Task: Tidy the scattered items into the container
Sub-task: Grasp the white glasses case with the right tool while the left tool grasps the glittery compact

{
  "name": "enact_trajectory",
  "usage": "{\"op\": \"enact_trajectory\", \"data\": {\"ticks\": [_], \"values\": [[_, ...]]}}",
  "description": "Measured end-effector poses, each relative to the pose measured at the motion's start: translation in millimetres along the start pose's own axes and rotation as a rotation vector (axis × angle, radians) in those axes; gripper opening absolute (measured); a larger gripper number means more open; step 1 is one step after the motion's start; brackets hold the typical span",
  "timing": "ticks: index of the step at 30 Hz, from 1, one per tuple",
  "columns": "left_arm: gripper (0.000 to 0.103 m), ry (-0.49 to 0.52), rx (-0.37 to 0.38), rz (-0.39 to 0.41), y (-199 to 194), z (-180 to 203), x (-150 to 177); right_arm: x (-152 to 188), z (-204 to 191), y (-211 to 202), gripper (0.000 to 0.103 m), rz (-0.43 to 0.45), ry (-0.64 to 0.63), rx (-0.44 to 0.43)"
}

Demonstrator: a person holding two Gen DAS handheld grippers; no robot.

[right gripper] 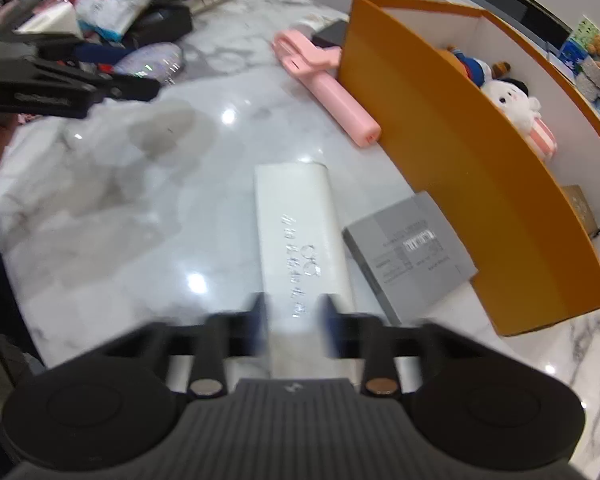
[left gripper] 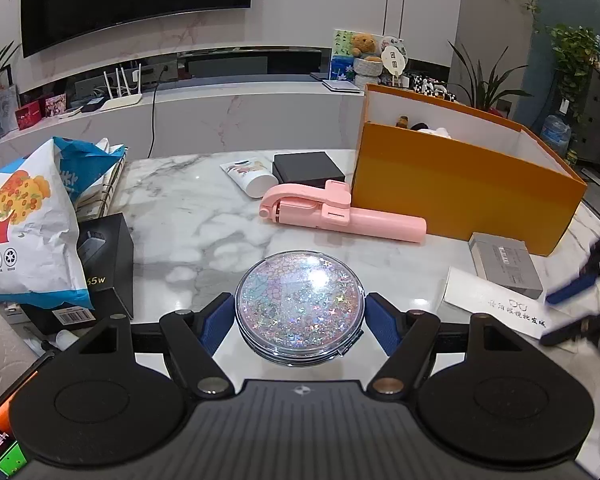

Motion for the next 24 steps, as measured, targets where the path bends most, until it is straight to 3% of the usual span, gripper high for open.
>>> {"op": "enact_trajectory", "data": {"ticks": [1, 2, 7, 14, 22, 24], "values": [[0.084, -0.001, 0.002, 0.001, -0.2, 0.0, -0.3, -3.9, 0.2, -1.2, 0.075, 0.012, 0.004, 0.0], [0.084, -0.003, 0.003, 0.002, -0.4, 0.0, -0.7, -8.8, 0.3, -1.9, 0.075, 0.019, 0.001, -0.006], [0.084, -0.004, 0.012, 0.003, 0.1, 1.1, -1.8, -32.4, -1.7, 9.6, 0.064, -0.067, -0.039, -0.05], [0.084, -0.01, 0.019, 0.003, -0.6, 1.4, -1.6, -35.6, -0.6, 42.0, 0.065, -0.223, -0.082, -0.037], [0.084, -0.006, 0.032, 0.003, -1.5, 4.2, -1.2, -39.2, 0.3, 60.0, 0.068, -0.277, -0.083, -0.067], [0.084, -0.004, 0.035, 0.002, -1.7, 4.9, -0.6, -40.0, 1.1, 59.3, 0.063, -0.27, -0.092, -0.069]]}}
Point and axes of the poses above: each gripper's, at about its wrist camera, not at the fingertips, and y roughly the way its jaws point, z to its right, x to its underside, the point moved 6 cm from there along y, roughly the way its jaws point, and after that the axes turned 8 degrees about y, right-handed, at the moved point
